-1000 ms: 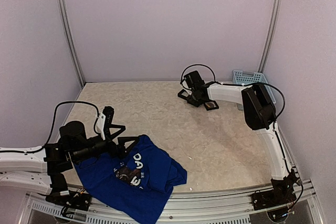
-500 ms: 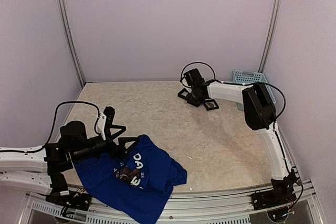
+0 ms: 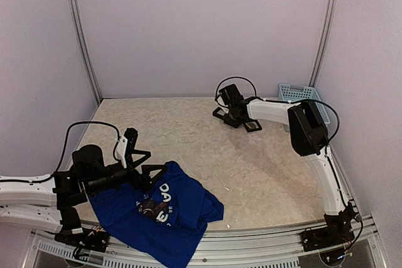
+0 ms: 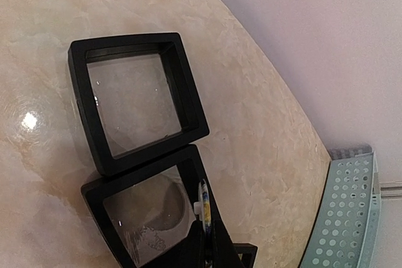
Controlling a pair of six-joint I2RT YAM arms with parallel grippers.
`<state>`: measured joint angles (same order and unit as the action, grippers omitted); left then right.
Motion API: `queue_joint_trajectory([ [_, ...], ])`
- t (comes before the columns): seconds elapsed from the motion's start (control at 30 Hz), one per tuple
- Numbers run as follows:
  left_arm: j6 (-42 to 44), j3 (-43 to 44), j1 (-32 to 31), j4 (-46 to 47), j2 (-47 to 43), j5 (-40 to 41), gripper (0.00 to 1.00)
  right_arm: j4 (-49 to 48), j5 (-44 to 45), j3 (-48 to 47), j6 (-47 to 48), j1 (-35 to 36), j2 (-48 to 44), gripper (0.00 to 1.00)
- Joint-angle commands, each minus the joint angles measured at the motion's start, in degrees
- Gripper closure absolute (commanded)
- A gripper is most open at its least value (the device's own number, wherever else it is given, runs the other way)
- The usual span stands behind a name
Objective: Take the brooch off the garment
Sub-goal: Place the brooch in the brooch box.
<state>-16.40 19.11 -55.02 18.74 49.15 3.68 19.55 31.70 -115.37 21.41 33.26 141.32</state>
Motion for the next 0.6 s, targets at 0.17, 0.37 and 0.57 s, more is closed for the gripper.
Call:
queue_joint_trajectory([
  [0.17, -0.03, 1.36, 0.36, -0.56, 0.16, -0.51, 0.01, 1.41, -0.76, -2.24, -0.05, 0.36, 2.5, 0.95],
  [0.37, -0.03, 1.36, 0.39, -0.59, 0.06, -0.41, 0.01, 1.61, -1.56, -2.45, -0.18, 0.41, 1.84, 0.79],
  [0.57, 0.1, 1.36, 0.37, -0.48, 0.31, -0.08, 0.01, 2.33, -3.53, -2.15, -1.02, 0.41, -0.06, 0.68],
])
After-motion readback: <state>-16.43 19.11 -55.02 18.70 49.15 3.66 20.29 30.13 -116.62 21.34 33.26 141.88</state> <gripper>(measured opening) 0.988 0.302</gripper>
